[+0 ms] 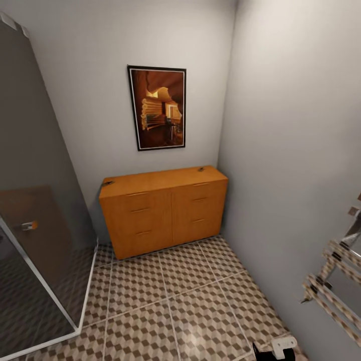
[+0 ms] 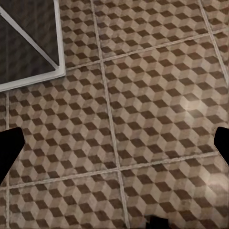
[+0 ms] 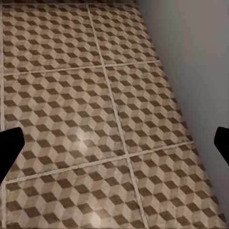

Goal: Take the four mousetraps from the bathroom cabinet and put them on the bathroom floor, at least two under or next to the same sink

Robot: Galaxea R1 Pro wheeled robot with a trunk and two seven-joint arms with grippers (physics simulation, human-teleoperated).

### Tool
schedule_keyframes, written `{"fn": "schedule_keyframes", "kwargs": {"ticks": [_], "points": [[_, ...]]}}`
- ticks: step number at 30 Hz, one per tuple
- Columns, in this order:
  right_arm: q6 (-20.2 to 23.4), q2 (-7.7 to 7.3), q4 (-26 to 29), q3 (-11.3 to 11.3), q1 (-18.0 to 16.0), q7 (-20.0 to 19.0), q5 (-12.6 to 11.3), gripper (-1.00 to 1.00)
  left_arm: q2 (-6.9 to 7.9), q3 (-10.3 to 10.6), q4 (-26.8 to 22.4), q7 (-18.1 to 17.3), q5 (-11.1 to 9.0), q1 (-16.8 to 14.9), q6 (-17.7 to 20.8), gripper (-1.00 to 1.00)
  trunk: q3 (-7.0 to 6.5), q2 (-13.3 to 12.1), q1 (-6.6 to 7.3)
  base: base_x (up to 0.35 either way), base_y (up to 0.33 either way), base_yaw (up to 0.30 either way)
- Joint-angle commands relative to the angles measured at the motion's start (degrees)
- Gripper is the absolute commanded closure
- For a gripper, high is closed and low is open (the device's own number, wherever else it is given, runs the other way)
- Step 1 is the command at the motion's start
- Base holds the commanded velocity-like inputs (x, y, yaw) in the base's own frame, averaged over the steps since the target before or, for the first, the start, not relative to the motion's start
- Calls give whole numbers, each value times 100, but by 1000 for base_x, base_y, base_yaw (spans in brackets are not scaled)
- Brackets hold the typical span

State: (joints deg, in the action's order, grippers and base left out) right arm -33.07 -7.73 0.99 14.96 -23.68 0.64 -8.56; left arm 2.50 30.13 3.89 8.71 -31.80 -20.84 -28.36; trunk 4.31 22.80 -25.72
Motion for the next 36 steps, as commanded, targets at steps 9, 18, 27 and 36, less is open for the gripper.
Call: {"fn": "schedule_keyframes", "kwargs": {"ticks": [9,18,27,36], "points": [[-15,0,-3,50,-5,7,-47,-100,-4,45,15,26,-2,-8,-21,-100,12,12,-7,311,0,129],[-16,0,-3,50,-4,7,-49,-100,-4,45,15,26,0,-8,-22,-100,12,12,-7,85,0,246],[-17,0,-3,50,-5,7,-48,-100,-4,45,15,26,0,-8,-21,-100,12,12,-7,7,0,256],[-16,0,-3,50,-3,7,-48,-100,-4,45,15,26,-2,-8,-21,-100,12,12,-7,33,-34,256]]}}
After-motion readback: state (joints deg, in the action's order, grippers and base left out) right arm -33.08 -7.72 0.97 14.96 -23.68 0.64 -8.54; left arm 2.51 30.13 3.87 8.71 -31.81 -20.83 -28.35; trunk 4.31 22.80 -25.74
